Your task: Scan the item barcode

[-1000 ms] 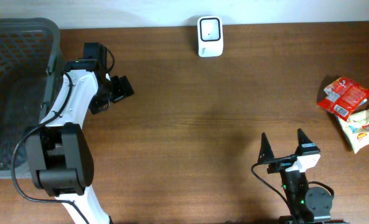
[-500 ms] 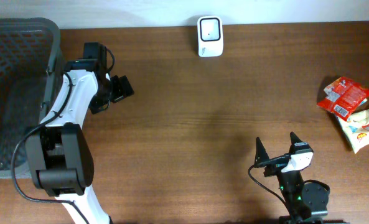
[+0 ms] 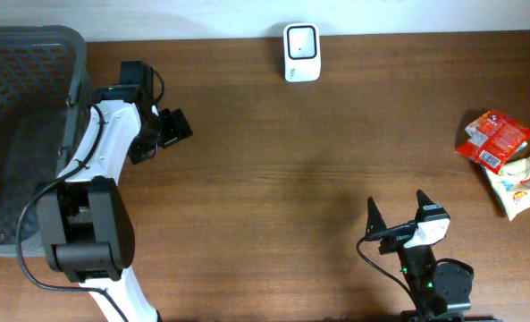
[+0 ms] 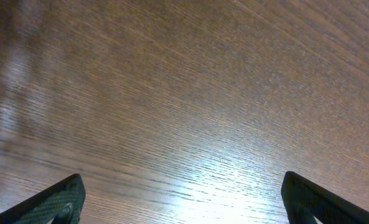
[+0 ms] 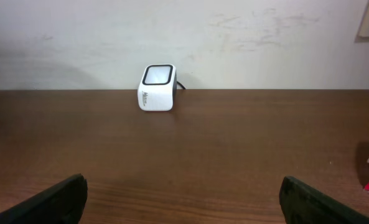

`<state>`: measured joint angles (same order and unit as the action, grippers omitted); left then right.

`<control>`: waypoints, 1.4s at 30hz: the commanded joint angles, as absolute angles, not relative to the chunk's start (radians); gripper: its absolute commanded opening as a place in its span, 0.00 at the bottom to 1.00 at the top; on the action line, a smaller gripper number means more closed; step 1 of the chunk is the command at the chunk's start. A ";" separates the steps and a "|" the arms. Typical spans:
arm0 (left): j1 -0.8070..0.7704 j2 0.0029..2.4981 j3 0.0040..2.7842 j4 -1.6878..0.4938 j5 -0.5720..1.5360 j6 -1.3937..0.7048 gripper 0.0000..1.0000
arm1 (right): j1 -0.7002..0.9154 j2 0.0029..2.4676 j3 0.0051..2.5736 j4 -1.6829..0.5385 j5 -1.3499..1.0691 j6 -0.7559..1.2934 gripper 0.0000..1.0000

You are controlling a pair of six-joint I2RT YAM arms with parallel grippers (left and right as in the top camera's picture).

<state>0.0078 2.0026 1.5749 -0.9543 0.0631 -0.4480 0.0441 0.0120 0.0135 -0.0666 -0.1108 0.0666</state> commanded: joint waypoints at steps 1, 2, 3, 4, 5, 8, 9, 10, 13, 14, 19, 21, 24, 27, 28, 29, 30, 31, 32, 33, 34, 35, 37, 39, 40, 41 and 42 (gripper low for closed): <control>0.010 1.979 1.588 -0.986 0.054 -0.431 0.99 | 0.054 0.004 0.006 -0.067 -0.123 0.059 0.98; 0.009 1.961 1.588 -0.984 0.038 -0.432 0.99 | 0.054 0.004 0.006 -0.067 -0.123 0.060 0.99; 0.007 1.938 1.588 -0.978 0.030 -0.431 0.99 | 0.054 0.004 0.006 -0.067 -0.123 0.060 0.98; 0.000 1.908 1.581 -0.979 0.029 -0.406 0.99 | 0.054 0.004 0.006 -0.067 -0.123 0.059 0.98; -0.018 1.852 1.557 -0.971 0.025 -0.348 0.99 | 0.054 0.004 0.006 -0.067 -0.123 0.060 0.98; -0.113 1.638 1.417 -0.867 0.010 -0.159 0.99 | 0.054 0.004 0.006 -0.067 -0.123 0.060 0.98; -0.147 1.559 1.353 -0.815 0.010 -0.094 0.99 | 0.054 0.004 0.006 -0.067 -0.123 0.060 0.98; -0.179 1.475 1.286 -0.766 0.011 -0.046 0.99 | 0.054 0.004 0.006 -0.067 -0.123 0.060 0.98; -0.229 1.213 1.073 -0.657 0.010 0.024 0.99 | 0.054 0.004 0.006 -0.067 -0.123 0.060 0.98; -0.228 1.140 1.012 -0.633 0.010 0.024 0.99 | 0.054 0.004 0.006 -0.067 -0.123 0.059 0.99; -0.193 0.743 0.687 -0.517 0.011 0.086 0.99 | 0.054 0.004 0.006 -0.067 -0.123 0.060 0.98; -0.163 0.540 0.553 -0.482 0.011 0.103 0.99 | 0.054 0.004 0.006 -0.067 -0.123 0.060 0.98; -0.111 0.262 0.408 -0.475 0.010 0.103 0.99 | 0.054 0.004 0.006 -0.067 -0.123 0.060 0.98; -0.102 0.097 0.302 -0.432 0.002 0.103 0.99 | 0.054 0.004 0.006 -0.067 -0.123 0.059 0.98; -0.102 0.081 0.273 -0.389 0.002 0.103 0.99 | 0.054 0.004 0.006 -0.067 -0.123 0.060 0.98; -0.102 0.071 0.247 -0.349 0.002 0.103 0.99 | 0.054 0.004 0.006 -0.067 -0.123 0.059 0.98; -0.089 0.056 0.200 -0.280 -0.001 0.103 0.99 | 0.054 0.004 0.006 -0.067 -0.123 0.060 0.98; -0.070 0.046 0.156 -0.220 0.000 0.103 0.99 | 0.054 0.004 0.006 -0.067 -0.123 0.060 0.98; -0.057 0.039 0.125 -0.178 0.004 0.103 0.99 | 0.054 0.004 0.006 -0.067 -0.123 0.060 0.98; -0.042 0.030 0.084 -0.125 0.004 0.098 0.99 | 0.054 0.004 0.006 -0.067 -0.123 0.060 0.98; -0.031 0.022 0.044 -0.067 0.004 0.091 0.99 | 0.054 0.004 0.006 -0.067 -0.123 0.060 0.98; -0.023 0.013 0.010 -0.018 0.003 0.091 0.99 | 0.054 0.004 0.006 -0.067 -0.123 0.059 0.98; -0.013 0.004 0.009 -0.027 -0.016 0.092 0.99 | 0.054 0.004 0.006 -0.067 -0.123 0.060 0.98; 0.007 0.004 0.009 -0.041 -0.023 0.092 0.99 | 0.054 0.004 0.006 -0.067 -0.123 0.060 0.98; 0.021 0.004 0.009 -0.088 -0.022 0.091 0.99 | 0.054 0.004 0.006 -0.067 -0.123 0.060 0.98; 0.028 0.005 0.009 -0.083 -0.012 0.092 0.99 | 0.054 0.004 0.006 -0.067 -0.123 0.060 0.98; 0.033 0.005 0.009 -0.083 -0.015 0.092 0.99 | 0.054 0.004 0.006 -0.067 -0.123 0.059 0.98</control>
<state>0.0151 0.0139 0.0162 -0.0834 -0.0086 0.0864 0.0460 0.0101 0.0135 -0.0666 -0.1181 0.0666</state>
